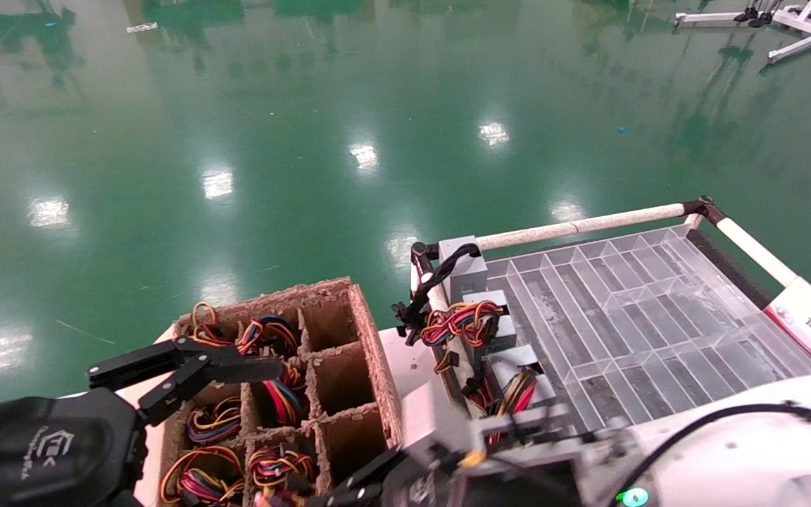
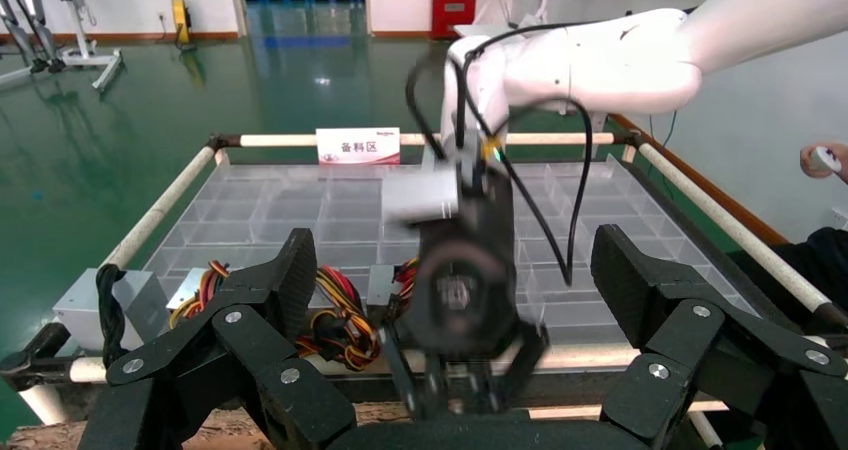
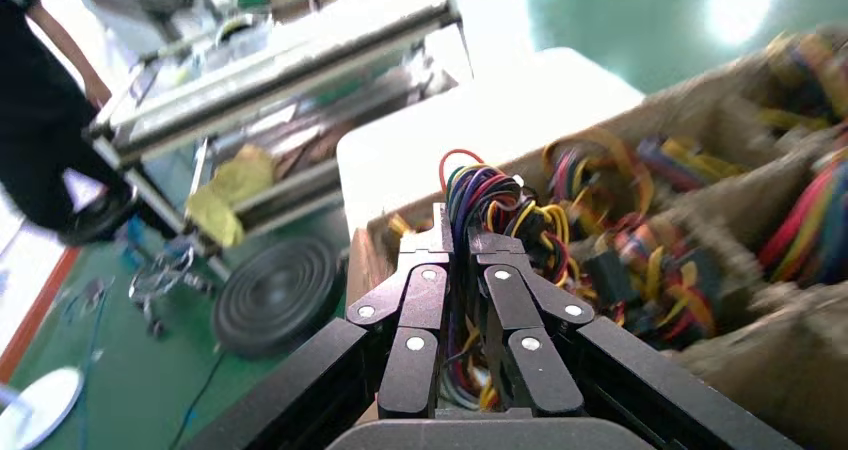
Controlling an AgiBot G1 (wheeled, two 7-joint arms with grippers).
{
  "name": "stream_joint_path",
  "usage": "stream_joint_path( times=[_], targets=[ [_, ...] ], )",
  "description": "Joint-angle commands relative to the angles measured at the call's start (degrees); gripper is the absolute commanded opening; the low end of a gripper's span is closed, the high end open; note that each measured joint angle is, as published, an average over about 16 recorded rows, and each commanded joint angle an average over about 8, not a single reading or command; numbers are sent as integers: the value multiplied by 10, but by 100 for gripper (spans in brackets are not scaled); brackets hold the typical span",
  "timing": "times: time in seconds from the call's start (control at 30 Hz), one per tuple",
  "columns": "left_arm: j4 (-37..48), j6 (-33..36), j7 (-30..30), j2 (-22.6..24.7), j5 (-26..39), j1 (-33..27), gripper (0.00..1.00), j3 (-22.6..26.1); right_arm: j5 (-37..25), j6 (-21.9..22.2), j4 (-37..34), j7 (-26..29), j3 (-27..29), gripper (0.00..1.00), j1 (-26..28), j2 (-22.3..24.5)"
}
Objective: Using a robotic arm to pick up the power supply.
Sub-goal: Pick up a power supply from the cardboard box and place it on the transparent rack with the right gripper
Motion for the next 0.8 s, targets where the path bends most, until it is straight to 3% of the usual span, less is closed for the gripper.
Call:
stream_joint_path(
  times=[0.03, 0.37, 0.8],
  targets=[
    [0, 0, 0, 0, 0, 0, 100, 0, 23, -8, 0, -7, 14, 0, -2, 11],
    [0, 0, 0, 0, 0, 0, 100, 0, 121, -17, 21, -26, 56, 0, -21, 44],
    [0, 0, 0, 0, 0, 0, 100, 1, 192, -19, 44, -38, 67, 0, -31, 91]
  ],
)
